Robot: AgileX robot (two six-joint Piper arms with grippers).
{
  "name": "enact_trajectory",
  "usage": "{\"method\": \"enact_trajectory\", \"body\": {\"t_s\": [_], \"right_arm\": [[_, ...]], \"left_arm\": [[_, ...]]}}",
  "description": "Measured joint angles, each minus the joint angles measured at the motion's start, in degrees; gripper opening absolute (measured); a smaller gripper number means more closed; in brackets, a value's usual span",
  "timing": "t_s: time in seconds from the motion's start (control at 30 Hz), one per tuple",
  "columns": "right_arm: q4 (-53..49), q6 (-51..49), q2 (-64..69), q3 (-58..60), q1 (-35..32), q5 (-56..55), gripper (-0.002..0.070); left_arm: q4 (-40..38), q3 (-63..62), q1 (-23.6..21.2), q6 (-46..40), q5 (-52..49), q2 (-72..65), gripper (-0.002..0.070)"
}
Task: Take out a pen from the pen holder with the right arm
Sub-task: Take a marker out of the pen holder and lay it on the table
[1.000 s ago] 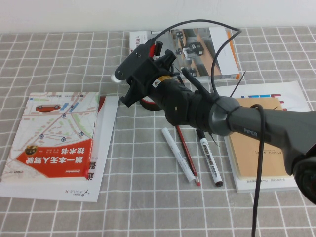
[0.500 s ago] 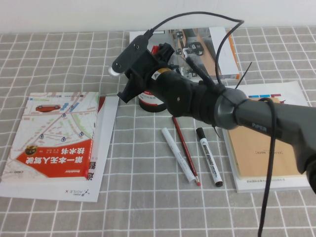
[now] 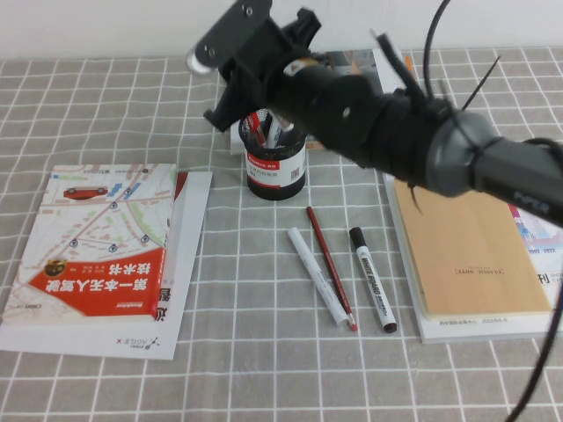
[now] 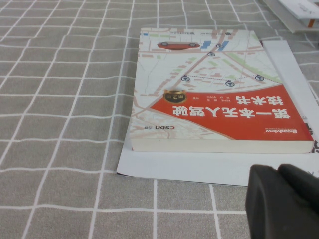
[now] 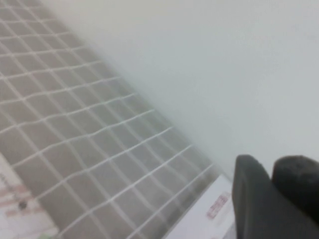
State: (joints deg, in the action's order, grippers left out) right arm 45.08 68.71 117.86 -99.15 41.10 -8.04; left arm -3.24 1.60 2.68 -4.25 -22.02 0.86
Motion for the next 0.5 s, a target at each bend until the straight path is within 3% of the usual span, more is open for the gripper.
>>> {"method": "enact_trajectory", "body": {"t_s": [0.33,0.5], "right_arm": [[32.8,28.0,-10.8,0.1,0.0,-1.1,0.0085],[37.9,31.6,-15.9,2.4,-0.2,2.2,0.0084]], "left_arm": [[0.0,0.0,0.0,0.0,0.0,0.0,-0.0003],[0.0,0.0,0.0,0.0,0.0,0.0,-0.0003]]}}
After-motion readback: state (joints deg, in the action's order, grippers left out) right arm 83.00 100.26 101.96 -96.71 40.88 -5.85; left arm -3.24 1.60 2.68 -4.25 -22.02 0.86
